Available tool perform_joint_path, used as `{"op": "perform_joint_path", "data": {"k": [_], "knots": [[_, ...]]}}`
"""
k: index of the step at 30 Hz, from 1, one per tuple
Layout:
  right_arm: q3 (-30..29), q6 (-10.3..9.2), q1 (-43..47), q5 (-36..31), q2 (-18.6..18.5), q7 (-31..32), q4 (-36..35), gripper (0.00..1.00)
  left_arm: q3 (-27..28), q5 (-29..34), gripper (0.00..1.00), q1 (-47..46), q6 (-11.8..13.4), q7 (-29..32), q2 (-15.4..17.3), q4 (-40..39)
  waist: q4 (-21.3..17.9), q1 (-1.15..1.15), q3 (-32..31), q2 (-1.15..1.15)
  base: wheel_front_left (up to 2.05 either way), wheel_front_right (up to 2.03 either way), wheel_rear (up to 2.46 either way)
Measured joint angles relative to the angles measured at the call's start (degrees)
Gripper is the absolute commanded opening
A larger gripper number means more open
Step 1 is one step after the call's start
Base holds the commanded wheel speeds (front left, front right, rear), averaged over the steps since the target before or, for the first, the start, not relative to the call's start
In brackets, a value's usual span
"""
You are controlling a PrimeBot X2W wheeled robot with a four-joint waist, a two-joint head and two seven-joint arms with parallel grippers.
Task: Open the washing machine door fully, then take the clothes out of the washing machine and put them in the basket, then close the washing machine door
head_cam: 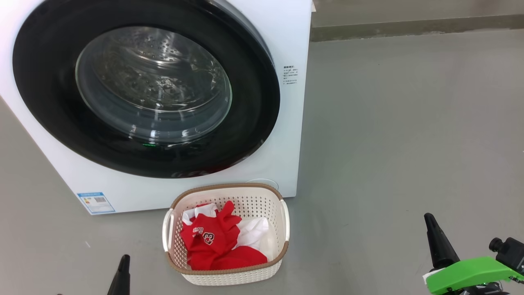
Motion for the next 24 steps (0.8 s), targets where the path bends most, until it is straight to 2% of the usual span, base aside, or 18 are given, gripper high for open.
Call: {"op": "perform_joint_path", "data": {"k": [24], "knots": [[-0.9, -0.01, -1.6, 16.7, -0.3, 4.0, -0.1, 0.0, 0.4, -14.4, 0.0, -2.5, -0.4, 4.0, -0.1, 0.8, 0.1, 0.0, 1.0, 0.0, 0.0, 0.0, 0.0]]}}
